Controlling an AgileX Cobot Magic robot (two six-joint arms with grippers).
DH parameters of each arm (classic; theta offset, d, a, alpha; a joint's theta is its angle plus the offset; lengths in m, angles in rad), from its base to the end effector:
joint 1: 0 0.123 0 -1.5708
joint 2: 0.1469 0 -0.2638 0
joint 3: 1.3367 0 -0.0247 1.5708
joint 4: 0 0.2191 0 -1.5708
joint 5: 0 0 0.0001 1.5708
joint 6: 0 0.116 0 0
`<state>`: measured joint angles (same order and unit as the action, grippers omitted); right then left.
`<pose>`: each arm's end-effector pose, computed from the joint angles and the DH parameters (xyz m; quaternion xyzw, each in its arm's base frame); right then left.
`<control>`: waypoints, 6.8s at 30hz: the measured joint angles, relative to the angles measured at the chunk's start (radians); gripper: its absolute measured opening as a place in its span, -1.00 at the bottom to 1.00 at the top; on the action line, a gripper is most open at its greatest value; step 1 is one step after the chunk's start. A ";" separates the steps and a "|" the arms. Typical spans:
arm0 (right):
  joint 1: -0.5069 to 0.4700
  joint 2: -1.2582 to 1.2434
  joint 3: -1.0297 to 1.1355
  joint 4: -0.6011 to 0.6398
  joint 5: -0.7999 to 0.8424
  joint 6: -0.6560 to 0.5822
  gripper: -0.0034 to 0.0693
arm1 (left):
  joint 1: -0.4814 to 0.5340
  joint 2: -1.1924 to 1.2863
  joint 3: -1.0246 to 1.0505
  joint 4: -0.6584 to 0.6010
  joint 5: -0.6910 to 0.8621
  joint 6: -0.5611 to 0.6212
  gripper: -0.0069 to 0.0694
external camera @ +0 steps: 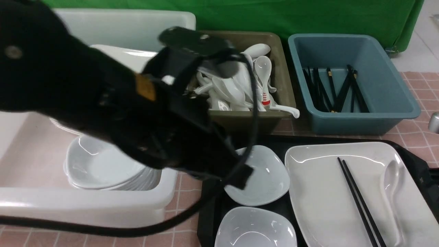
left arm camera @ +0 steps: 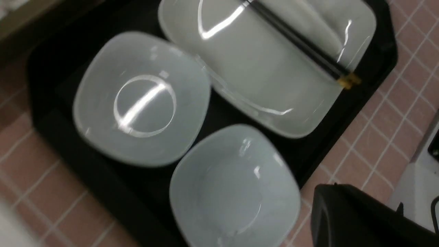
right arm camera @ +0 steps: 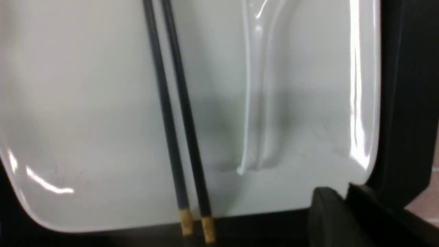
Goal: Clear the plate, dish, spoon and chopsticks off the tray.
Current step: Use the right arm to grab a soup spoon from the plate, then use the right arm to put the soup spoon into the small storage box in the middle, then use the right arm to grab a pair of chopsticks from the plate, then use the right arm to put the chopsticks into the small storage box on the right, then use the left arm to grab a small plate from the dinner plate
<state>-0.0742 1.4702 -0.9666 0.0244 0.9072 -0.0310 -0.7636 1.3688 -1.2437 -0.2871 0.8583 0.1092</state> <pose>0.2504 -0.0164 0.2080 0.0277 0.9919 0.0040 0.1237 0.1835 -0.2101 0.3157 0.3472 0.8686 -0.2313 0.2674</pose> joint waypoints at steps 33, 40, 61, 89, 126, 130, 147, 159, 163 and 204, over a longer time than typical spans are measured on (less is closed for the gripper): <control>0.149 0.180 -0.228 0.110 -0.124 -0.040 -0.45 | 0.039 0.260 -0.146 -0.067 -0.194 0.142 -0.83; 0.299 0.319 -0.634 0.295 -0.122 -0.140 -0.45 | 0.263 0.179 -0.151 -0.060 -0.187 0.126 -0.83; 0.409 0.799 -1.481 0.190 0.225 -0.029 0.35 | 0.378 0.178 -0.151 -0.107 0.009 0.190 -0.83; 0.341 0.212 0.000 -0.139 -0.112 0.203 0.69 | -0.139 0.338 -0.151 -0.008 0.012 0.171 -0.83; 0.170 0.288 -0.658 -0.078 -0.224 0.045 -0.45 | -0.019 0.333 -0.167 0.027 -0.679 0.119 -0.83; 0.159 0.453 -0.812 -0.079 -0.231 0.048 -0.45 | 0.013 0.344 -0.167 0.031 -0.661 0.119 -0.83; 0.157 0.715 -1.070 -0.078 0.056 0.017 -0.24 | 0.043 0.346 -0.167 -0.039 -0.128 0.119 -0.83; 0.157 0.152 -0.687 0.337 0.222 -0.325 -0.82 | 0.043 0.347 -0.168 0.041 0.254 0.116 -0.82; 0.157 -0.064 -0.408 0.489 0.204 -0.474 -0.82 | 0.042 0.395 -0.168 0.104 0.229 0.116 -0.76; 0.157 -0.389 0.006 0.537 0.018 -0.618 -0.82 | -0.004 0.622 -0.182 0.166 0.200 -0.039 -0.44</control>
<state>0.0829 1.0811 -0.9605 0.5618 0.9254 -0.6485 -0.7679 1.9912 -1.4261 -0.1214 1.0579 0.0704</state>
